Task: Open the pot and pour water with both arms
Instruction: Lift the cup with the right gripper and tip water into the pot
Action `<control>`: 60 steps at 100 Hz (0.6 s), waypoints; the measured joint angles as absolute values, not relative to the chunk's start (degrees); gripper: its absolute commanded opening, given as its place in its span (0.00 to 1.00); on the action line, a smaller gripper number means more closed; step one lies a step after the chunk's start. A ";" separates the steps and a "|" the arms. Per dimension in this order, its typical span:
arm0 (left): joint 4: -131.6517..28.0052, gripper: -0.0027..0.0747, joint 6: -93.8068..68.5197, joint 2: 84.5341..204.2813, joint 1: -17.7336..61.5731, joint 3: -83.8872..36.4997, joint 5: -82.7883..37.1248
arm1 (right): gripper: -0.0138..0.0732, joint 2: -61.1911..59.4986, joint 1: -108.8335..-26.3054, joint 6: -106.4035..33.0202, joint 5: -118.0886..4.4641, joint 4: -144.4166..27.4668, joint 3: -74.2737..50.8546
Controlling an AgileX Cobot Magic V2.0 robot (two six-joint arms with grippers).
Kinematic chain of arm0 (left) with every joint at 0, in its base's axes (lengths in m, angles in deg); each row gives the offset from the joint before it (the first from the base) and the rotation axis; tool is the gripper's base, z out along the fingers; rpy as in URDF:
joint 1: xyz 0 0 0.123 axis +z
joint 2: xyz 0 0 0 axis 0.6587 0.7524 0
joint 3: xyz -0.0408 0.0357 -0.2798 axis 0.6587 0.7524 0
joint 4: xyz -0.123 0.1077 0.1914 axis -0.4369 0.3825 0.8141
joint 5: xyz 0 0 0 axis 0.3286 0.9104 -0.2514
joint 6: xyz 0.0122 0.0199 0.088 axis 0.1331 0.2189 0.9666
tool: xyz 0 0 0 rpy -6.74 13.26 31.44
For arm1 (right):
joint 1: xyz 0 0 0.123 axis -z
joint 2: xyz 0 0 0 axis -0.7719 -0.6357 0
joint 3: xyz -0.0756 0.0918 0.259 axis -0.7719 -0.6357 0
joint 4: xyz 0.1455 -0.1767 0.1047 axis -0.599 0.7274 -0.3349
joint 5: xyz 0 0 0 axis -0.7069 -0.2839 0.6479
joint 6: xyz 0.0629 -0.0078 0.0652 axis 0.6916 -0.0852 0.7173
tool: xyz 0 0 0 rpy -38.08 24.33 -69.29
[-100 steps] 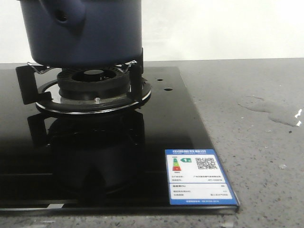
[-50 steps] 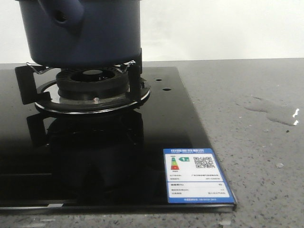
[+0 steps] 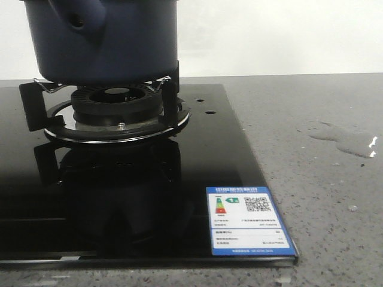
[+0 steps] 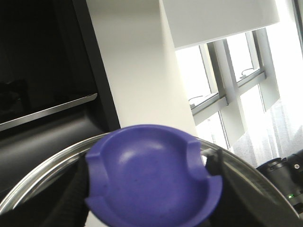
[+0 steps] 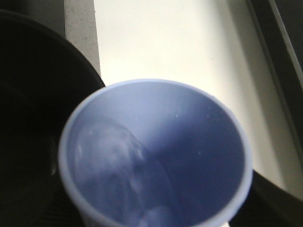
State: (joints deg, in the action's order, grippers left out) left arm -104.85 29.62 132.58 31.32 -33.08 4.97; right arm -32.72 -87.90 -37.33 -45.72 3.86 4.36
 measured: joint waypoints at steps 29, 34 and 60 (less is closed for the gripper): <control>-105.21 0.40 29.52 132.58 31.32 -33.08 5.21 | 0.45 -33.04 -87.28 -37.33 -45.07 9.60 6.94; -105.21 0.40 29.52 132.58 31.32 -33.08 5.34 | 0.45 -33.18 -86.99 -37.33 -45.07 10.13 7.07; -105.21 0.40 29.52 132.58 31.32 -33.08 5.83 | 0.45 -33.67 -85.70 -37.33 -45.20 22.09 7.41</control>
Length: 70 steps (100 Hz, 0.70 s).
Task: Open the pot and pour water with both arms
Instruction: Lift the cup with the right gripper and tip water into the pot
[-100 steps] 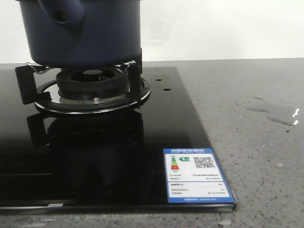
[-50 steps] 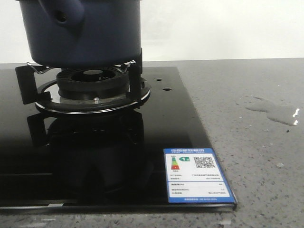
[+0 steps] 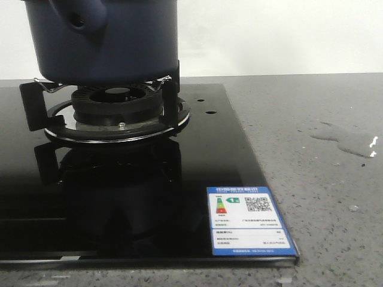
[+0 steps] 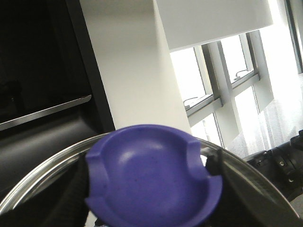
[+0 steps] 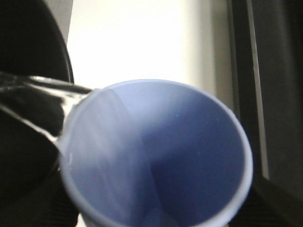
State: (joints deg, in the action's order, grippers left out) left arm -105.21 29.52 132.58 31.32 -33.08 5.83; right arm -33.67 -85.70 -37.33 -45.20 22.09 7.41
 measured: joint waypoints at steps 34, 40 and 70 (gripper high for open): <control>-105.21 0.40 29.52 132.58 31.32 -33.08 6.05 | 0.45 -33.79 -85.47 -37.33 -44.90 37.09 7.54; -105.21 0.40 29.52 132.58 31.32 -33.08 6.17 | 0.45 -33.79 -85.47 -37.33 -44.75 39.98 7.54; -105.21 0.40 29.52 132.58 31.32 -33.08 6.17 | 0.45 -33.79 -85.34 -37.33 -44.24 46.62 10.56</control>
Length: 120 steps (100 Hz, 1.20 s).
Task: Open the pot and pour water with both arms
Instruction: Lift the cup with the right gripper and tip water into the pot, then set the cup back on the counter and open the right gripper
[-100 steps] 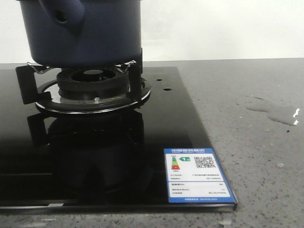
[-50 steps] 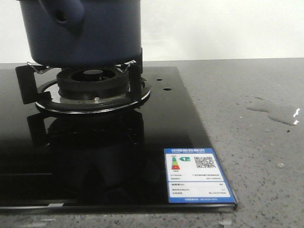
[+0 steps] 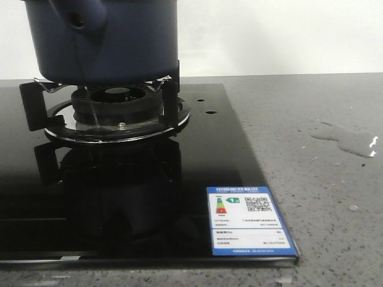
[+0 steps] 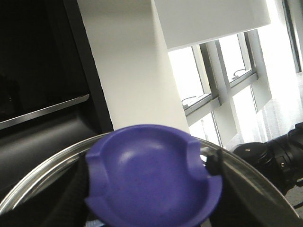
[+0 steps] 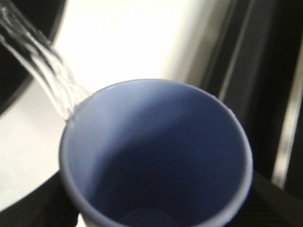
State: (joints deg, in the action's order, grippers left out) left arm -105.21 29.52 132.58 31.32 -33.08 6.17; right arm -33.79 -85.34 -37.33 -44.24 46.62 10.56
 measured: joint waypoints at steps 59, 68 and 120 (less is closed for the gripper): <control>-105.21 0.40 29.50 132.58 31.32 -33.08 6.28 | 0.45 -33.79 -85.34 -27.72 -45.40 38.78 16.16; -105.21 0.40 29.50 132.58 31.32 -33.08 6.28 | 0.45 -33.79 -85.34 -18.59 -47.74 29.19 15.63; -105.01 0.40 29.40 132.58 31.32 -31.70 6.28 | 0.46 -23.14 -79.33 7.90 -72.39 2.09 4.92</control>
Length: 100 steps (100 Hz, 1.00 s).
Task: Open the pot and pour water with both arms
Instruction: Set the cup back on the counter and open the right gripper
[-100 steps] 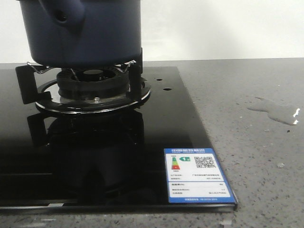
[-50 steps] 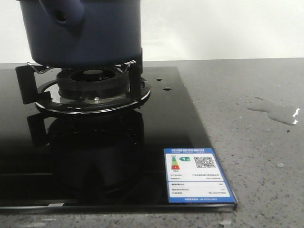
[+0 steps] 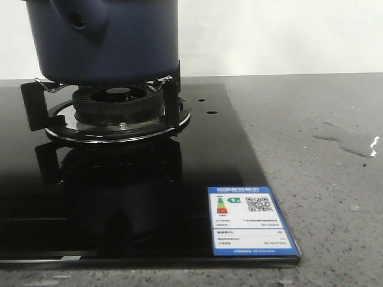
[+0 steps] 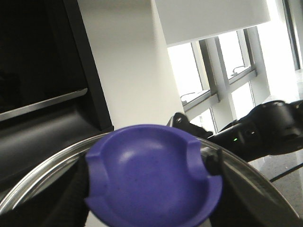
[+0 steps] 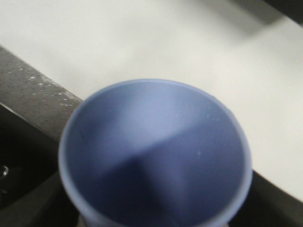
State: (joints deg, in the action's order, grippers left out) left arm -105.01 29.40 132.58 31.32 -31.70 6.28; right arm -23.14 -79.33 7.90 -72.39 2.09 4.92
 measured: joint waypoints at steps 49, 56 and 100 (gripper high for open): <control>-104.87 0.40 29.40 133.84 31.32 -23.93 6.16 | 0.46 -8.18 -61.33 21.26 -39.22 2.61 -38.19; -104.87 0.40 29.40 134.08 31.32 -23.78 6.16 | 0.48 -8.18 -60.47 21.30 -36.35 2.74 -40.36; -104.97 0.40 29.40 134.08 31.32 -23.78 6.03 | 0.91 -5.68 -59.96 21.39 -30.85 2.19 -42.28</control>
